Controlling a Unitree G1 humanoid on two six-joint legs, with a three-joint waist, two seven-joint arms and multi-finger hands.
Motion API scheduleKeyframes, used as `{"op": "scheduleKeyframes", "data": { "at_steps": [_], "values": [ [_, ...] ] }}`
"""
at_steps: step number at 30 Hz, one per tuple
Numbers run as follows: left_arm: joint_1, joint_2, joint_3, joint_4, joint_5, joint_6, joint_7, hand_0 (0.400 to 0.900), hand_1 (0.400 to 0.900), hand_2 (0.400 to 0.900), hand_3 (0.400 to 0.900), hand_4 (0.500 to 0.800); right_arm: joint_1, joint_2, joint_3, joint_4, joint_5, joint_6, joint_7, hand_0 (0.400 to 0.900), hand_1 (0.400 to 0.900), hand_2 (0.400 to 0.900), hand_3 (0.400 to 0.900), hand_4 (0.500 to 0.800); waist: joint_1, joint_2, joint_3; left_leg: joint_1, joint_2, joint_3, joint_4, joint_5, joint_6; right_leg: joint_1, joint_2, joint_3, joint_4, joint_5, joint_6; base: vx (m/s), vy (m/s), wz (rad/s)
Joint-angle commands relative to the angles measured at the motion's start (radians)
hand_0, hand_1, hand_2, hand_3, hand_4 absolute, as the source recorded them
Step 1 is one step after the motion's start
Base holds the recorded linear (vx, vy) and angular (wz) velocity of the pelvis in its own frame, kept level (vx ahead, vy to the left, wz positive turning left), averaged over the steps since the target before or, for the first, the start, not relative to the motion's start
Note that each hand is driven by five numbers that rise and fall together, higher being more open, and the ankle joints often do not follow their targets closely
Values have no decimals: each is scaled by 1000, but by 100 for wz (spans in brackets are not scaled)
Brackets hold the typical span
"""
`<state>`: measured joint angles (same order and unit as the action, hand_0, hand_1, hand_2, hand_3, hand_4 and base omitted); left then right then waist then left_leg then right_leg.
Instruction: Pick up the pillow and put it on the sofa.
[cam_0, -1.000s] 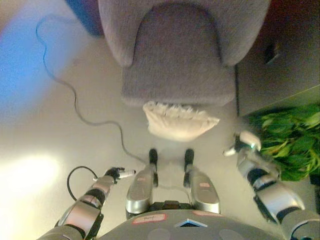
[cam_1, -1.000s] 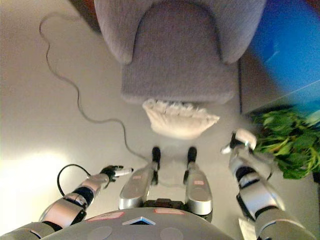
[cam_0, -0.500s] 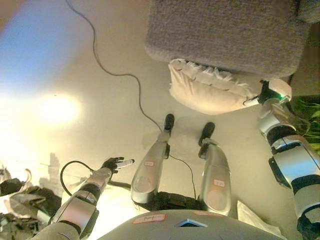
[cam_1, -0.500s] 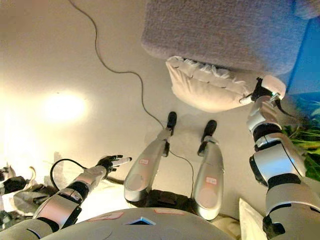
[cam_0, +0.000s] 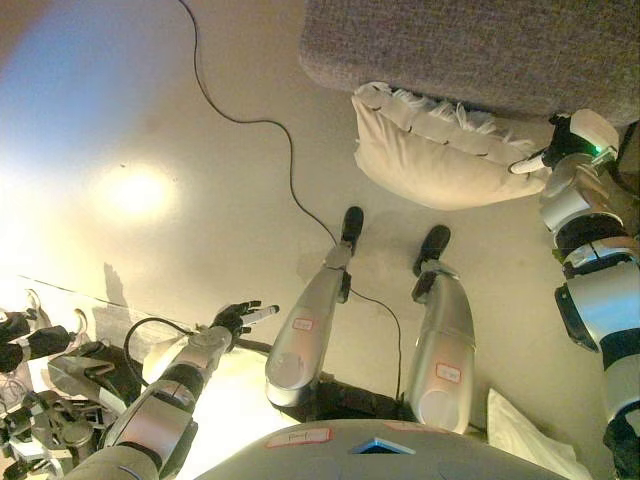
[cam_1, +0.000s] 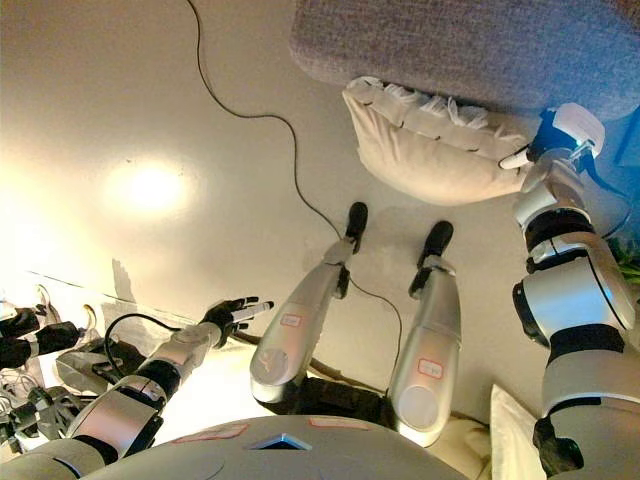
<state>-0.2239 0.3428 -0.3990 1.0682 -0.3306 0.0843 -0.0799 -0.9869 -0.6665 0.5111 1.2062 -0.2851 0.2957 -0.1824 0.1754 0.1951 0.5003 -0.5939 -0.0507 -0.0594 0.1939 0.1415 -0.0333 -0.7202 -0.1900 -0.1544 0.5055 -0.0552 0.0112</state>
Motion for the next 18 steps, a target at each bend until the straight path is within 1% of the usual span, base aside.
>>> {"op": "scheduleKeyframes", "data": {
  "at_steps": [1, 4, 8, 10, 15, 18],
  "values": [
    [119, 45, 20, -12, -36, -3, -6, 900, 900, 900, 900, 800, -117, -127, 86, -10, 23, 3, -7, 900, 900, 900, 900, 800, 6, 96, 20, -72, -28, -10, 83, -69, 21, 29, 38, 14, 64, -135, 7, -7, 47, -2],
    [137, 44, 8, -24, -47, -21, -14, 900, 900, 900, 900, 800, -132, -124, 90, -6, 41, -11, 5, 900, 900, 900, 900, 800, 10, 112, 20, -100, -29, -9, 92, -68, 24, -6, 42, 27, 81, -141, 4, 1, 54, 0],
    [147, 40, 5, -32, -49, -32, -21, 900, 900, 900, 900, 800, -119, -108, 82, -14, 69, -31, 10, 900, 900, 900, 900, 800, 11, 119, 20, -115, -31, -8, 99, -70, 26, -25, 45, 33, 88, -142, 2, 15, 47, -1],
    [150, 35, 0, -37, -54, -39, -15, 900, 900, 900, 900, 800, -110, -95, 76, -17, 74, -38, 14, 900, 900, 900, 900, 800, 11, 119, 20, -123, -31, -5, 106, -74, 27, -34, 46, 36, 91, -142, 2, 16, 37, -4],
    [152, 36, -14, -82, -82, -24, 0, 900, 900, 900, 900, 800, -120, -90, 73, -23, 75, -47, 10, 900, 900, 900, 900, 800, 13, 127, 20, -155, -31, 4, 126, -78, 27, -70, 43, 40, 104, -140, 5, 16, 40, 1],
    [158, 47, -22, -110, -113, -30, 0, 900, 900, 900, 900, 800, -163, -103, 85, -20, 84, -43, 26, 900, 900, 900, 900, 800, 20, 143, 20, -193, -29, 10, 137, -72, 27, -113, 43, 48, 126, -143, 6, 2, 42, 5]
  ]
}}
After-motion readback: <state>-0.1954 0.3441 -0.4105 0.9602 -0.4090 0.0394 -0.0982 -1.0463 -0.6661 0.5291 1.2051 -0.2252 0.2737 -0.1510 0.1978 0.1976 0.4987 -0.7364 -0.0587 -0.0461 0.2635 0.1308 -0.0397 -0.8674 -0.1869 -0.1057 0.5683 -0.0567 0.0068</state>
